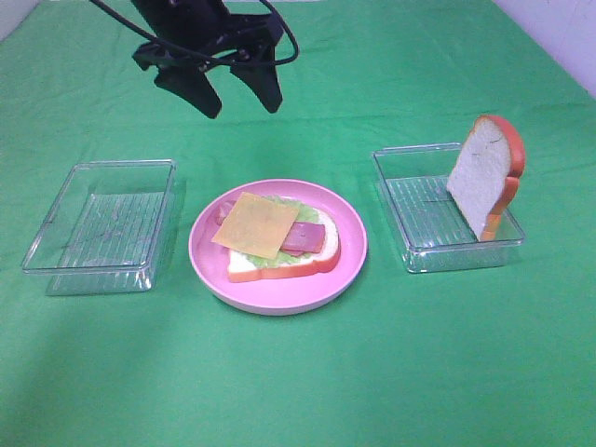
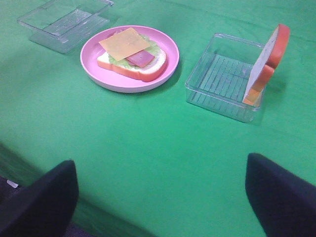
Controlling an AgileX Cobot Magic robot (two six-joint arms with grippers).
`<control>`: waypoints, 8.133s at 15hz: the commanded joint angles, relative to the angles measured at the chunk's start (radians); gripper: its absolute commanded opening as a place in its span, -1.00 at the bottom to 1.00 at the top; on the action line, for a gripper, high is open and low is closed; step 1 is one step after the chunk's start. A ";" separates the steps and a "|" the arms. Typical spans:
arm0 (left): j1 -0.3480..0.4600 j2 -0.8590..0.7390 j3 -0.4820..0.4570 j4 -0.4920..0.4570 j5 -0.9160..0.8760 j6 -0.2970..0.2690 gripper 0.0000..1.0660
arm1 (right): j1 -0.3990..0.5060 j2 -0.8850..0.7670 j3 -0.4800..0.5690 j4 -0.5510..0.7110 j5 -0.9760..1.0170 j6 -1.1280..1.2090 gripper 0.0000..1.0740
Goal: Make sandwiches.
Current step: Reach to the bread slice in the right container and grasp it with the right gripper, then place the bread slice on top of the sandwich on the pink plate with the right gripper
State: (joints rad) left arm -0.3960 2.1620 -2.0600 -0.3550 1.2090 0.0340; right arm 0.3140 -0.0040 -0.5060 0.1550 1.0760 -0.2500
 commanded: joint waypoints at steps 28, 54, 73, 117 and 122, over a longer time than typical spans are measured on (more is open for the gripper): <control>-0.003 -1.980 1.517 0.299 -0.204 -0.061 0.43 | -0.003 0.402 -0.045 -0.005 -0.407 0.076 0.46; -0.003 -2.189 1.561 0.334 -0.177 -0.068 0.43 | -0.252 2.009 -1.122 -0.046 -0.028 0.136 0.51; -0.003 -2.189 1.561 0.334 -0.177 -0.068 0.43 | -0.248 1.903 -1.122 -0.027 -0.001 0.173 -1.00; -0.003 -2.189 1.561 0.335 -0.177 -0.068 0.43 | -0.026 2.108 -0.534 1.613 -0.303 -0.685 0.32; -0.003 -2.189 1.561 0.335 -0.177 -0.068 0.43 | -0.026 2.086 -0.534 1.529 -0.324 -0.671 0.43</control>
State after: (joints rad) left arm -0.3960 -0.0060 -0.5050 -0.0220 1.0300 -0.0250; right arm 0.2870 2.0970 -1.0330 1.6920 0.7440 -0.9170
